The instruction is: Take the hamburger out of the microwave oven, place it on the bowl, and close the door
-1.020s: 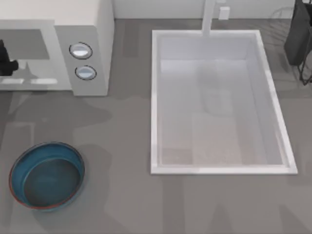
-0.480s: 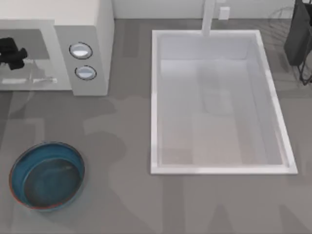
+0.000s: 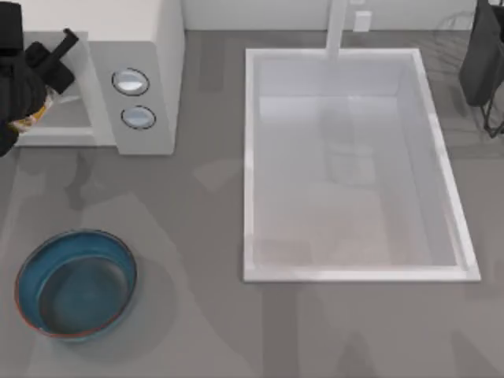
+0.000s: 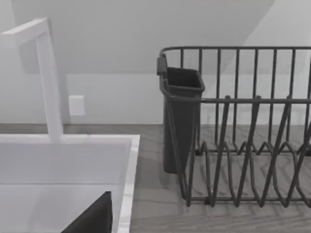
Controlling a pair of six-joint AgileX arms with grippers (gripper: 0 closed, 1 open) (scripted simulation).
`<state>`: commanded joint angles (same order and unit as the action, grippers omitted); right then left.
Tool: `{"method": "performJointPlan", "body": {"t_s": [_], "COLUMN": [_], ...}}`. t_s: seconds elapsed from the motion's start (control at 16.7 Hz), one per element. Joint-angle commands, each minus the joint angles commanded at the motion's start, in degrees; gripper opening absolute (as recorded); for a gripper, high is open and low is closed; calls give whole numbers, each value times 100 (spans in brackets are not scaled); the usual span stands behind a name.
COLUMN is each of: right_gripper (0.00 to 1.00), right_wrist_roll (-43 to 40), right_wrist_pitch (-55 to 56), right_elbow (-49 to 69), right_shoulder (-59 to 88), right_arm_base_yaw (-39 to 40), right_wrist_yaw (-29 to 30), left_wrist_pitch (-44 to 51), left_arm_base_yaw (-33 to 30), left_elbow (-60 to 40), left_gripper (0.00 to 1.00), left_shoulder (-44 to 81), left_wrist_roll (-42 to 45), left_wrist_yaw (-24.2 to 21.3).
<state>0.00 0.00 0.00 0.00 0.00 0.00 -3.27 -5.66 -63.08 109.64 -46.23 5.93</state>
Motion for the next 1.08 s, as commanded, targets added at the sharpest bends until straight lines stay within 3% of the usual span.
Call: {"method": "performJointPlan", "body": {"t_s": [0.72,1.08], "right_gripper": [100,100], "right_wrist_roll": [0,0], "right_wrist_pitch": [0,0], "right_elbow": [0,0], "right_shoulder": [0,0], "right_arm_base_yaw": [0,0], "right_wrist_yaw": [0,0], "left_wrist_pitch": [7137,9814], "left_arm_base_yaw": [-2467,-3418], "left_elbow": [-2155,-2610], "left_gripper": [0,0], "left_shoulder": [1526,2751], "left_wrist_roll": [-7634,-10604], "left_wrist_yaw": [2546,3398]}}
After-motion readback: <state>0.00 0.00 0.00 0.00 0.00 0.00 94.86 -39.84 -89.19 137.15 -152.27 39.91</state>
